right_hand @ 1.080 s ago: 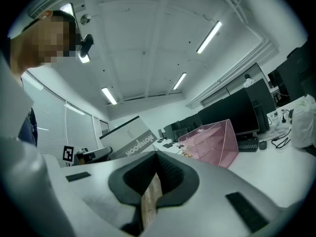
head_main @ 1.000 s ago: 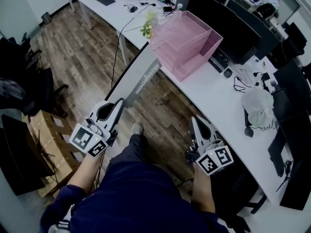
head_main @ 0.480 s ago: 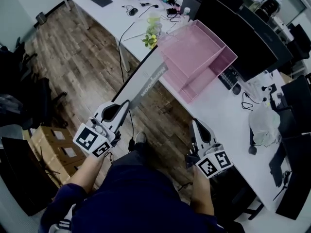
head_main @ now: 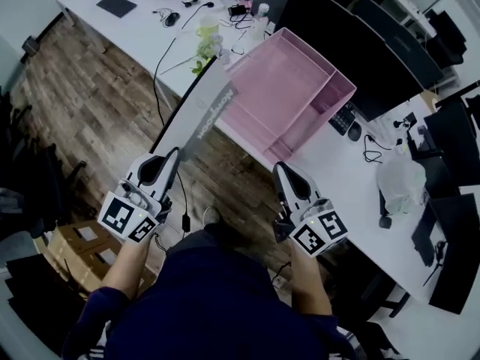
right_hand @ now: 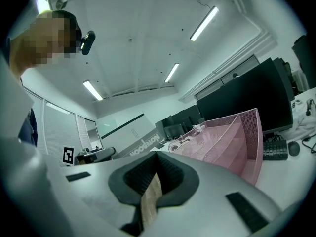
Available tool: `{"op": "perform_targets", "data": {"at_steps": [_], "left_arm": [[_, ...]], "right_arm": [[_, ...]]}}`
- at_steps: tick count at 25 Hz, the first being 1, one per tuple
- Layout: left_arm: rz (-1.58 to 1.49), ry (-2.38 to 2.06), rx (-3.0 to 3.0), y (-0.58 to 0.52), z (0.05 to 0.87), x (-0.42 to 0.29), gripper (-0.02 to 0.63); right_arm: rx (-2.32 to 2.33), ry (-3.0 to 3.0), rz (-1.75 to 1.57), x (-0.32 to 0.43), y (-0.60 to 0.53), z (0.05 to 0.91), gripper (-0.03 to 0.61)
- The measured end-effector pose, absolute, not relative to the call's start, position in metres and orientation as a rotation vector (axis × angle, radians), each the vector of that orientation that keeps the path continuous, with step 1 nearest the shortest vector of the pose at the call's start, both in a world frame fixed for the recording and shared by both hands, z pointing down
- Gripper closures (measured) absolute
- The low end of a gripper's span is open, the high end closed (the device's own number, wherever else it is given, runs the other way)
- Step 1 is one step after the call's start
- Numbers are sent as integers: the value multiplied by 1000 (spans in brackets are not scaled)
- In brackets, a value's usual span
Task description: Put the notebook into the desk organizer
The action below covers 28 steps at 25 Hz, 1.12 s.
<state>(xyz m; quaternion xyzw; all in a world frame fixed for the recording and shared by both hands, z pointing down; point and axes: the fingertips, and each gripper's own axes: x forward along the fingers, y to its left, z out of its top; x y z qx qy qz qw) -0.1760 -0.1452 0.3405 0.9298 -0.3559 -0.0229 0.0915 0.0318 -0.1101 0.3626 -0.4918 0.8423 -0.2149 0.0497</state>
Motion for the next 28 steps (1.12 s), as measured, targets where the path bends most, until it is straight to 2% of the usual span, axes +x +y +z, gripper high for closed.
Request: {"op": "perform_targets", "data": {"at_steps": [11,28], "left_arm": [[-22,-995,2776,-214,358,-151,580],[184,-1105,2782,-268,389,-89,580]], "right_arm": [[-1560,2525,-654,58,-167,363,574],[-1413,2553,-723,117,-230,377,574]]}}
